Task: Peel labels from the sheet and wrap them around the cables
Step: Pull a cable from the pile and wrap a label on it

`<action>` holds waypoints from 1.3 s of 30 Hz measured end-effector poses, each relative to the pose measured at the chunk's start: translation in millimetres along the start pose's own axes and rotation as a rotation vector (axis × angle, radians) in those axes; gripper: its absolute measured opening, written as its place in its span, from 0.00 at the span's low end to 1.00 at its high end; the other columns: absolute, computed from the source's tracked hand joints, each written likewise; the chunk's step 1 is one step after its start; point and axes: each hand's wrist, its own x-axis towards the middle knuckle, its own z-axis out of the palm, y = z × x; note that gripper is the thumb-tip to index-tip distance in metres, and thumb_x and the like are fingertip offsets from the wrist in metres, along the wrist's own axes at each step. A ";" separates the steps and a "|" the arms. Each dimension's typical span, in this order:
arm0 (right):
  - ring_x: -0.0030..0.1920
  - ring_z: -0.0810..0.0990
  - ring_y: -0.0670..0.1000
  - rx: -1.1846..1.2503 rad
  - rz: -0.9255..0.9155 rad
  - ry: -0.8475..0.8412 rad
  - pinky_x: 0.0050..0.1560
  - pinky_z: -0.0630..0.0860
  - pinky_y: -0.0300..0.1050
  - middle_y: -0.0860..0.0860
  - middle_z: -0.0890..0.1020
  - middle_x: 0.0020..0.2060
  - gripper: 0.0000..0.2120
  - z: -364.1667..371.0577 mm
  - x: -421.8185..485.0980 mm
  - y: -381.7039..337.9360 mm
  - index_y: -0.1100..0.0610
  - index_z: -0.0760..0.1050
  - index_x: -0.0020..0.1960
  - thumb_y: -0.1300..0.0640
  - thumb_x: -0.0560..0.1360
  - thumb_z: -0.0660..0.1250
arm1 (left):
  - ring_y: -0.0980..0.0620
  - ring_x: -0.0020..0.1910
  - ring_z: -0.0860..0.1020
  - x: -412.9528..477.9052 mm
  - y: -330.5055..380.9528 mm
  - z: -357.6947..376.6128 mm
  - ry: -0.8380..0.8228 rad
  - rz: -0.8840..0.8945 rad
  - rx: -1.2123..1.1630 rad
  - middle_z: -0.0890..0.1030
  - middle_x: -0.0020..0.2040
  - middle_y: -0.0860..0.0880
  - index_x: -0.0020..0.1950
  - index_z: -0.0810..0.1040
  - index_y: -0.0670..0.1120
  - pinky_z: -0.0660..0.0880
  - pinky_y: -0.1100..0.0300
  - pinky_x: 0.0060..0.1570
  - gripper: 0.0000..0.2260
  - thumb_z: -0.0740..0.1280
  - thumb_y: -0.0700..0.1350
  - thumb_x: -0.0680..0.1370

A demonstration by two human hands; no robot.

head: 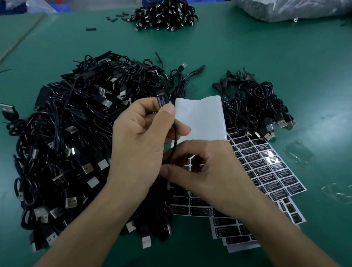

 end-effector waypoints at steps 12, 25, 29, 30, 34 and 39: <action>0.35 0.82 0.41 -0.008 0.088 0.257 0.33 0.76 0.33 0.39 0.85 0.35 0.07 -38.1 8.1 -0.2 0.42 0.84 0.43 0.54 0.75 0.72 | 0.49 0.40 0.84 20.1 10.3 -28.4 0.247 -0.083 -0.242 0.87 0.43 0.45 0.47 0.71 0.46 0.79 0.58 0.36 0.11 0.56 0.48 0.86; 0.45 0.77 0.62 -0.695 0.436 0.676 0.48 0.76 0.50 0.59 0.82 0.47 0.10 -112.0 72.3 16.8 0.57 0.84 0.48 0.55 0.79 0.64 | 0.54 0.31 0.76 17.9 6.3 -25.8 0.234 -0.093 -0.150 0.80 0.31 0.53 0.42 0.73 0.47 0.74 0.61 0.34 0.11 0.59 0.42 0.85; 0.39 0.68 0.58 -0.763 0.552 0.643 0.43 0.67 0.49 0.56 0.69 0.37 0.08 -111.5 85.6 25.6 0.60 0.82 0.53 0.59 0.79 0.66 | 0.55 0.31 0.75 18.7 5.8 -25.6 0.231 -0.109 -0.153 0.79 0.30 0.53 0.42 0.73 0.47 0.74 0.62 0.33 0.11 0.60 0.41 0.84; 0.40 0.68 0.59 -0.775 0.572 0.633 0.43 0.67 0.49 0.54 0.66 0.35 0.08 -111.0 86.8 26.6 0.60 0.81 0.55 0.59 0.79 0.67 | 0.55 0.31 0.75 18.9 5.4 -25.5 0.231 -0.111 -0.152 0.79 0.30 0.53 0.42 0.73 0.47 0.74 0.62 0.33 0.11 0.60 0.41 0.84; 0.53 0.75 0.65 -0.892 0.455 0.599 0.52 0.72 0.53 0.61 0.79 0.50 0.12 -100.5 85.6 23.2 0.59 0.81 0.58 0.54 0.78 0.68 | 0.56 0.30 0.75 19.7 4.0 -25.0 0.227 -0.116 -0.143 0.79 0.30 0.53 0.41 0.73 0.48 0.74 0.62 0.34 0.12 0.60 0.42 0.84; 0.43 0.82 0.52 -0.734 0.203 0.402 0.43 0.78 0.44 0.54 0.84 0.50 0.08 -51.5 82.1 3.9 0.55 0.82 0.55 0.55 0.79 0.67 | 0.56 0.30 0.75 19.1 1.9 -23.8 0.217 -0.107 -0.119 0.79 0.29 0.53 0.40 0.74 0.48 0.74 0.63 0.33 0.13 0.60 0.41 0.84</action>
